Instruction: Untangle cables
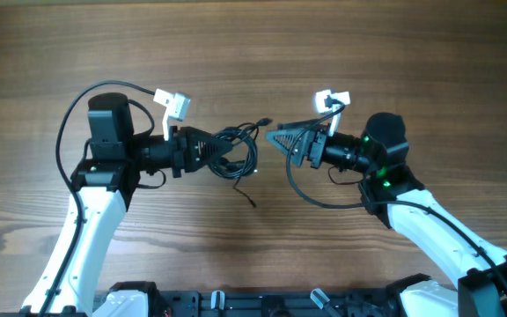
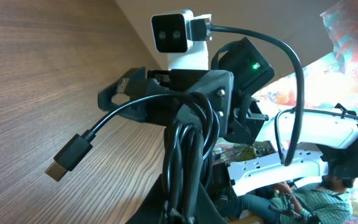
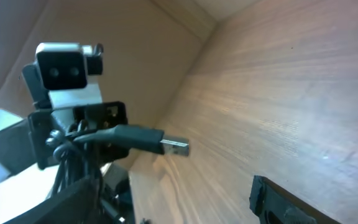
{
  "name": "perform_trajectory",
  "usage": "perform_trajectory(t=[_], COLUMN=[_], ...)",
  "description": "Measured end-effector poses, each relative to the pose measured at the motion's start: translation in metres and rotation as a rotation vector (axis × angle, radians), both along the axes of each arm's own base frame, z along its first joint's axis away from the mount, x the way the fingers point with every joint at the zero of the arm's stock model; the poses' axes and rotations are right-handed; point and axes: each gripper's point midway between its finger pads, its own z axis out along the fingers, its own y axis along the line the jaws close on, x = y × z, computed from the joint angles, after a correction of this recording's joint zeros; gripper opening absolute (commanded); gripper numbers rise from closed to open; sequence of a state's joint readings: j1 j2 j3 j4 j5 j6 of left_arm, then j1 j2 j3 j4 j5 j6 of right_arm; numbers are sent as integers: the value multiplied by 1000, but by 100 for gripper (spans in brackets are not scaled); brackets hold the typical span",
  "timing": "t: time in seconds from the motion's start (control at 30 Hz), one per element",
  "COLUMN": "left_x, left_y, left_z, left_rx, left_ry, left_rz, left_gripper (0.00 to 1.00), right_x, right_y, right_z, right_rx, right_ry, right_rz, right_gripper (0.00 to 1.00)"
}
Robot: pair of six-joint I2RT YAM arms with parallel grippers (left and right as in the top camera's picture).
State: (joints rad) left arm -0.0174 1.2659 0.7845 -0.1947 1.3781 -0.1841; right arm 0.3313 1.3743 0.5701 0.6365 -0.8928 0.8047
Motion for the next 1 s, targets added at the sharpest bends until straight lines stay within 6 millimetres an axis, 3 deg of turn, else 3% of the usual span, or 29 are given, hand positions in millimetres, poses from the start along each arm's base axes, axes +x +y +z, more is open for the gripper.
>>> perform_trajectory(t=[0.13, 0.87, 0.93, 1.0], left_x=[0, -9, -15, -21], left_y=[0, -20, -27, -32], left_z=[0, -6, -6, -4], left_rx=[0, 30, 29, 18], left_ry=[4, 5, 5, 5], left_rz=[0, -45, -73, -105], left_gripper=[4, 4, 4, 4], right_x=[-11, 5, 10, 20], right_y=[10, 4, 1, -11], right_z=[1, -2, -11, -40], right_rx=[7, 16, -7, -82], right_ry=[10, 77, 114, 228], right_rz=[54, -57, -101, -217], right_gripper=[81, 77, 75, 76])
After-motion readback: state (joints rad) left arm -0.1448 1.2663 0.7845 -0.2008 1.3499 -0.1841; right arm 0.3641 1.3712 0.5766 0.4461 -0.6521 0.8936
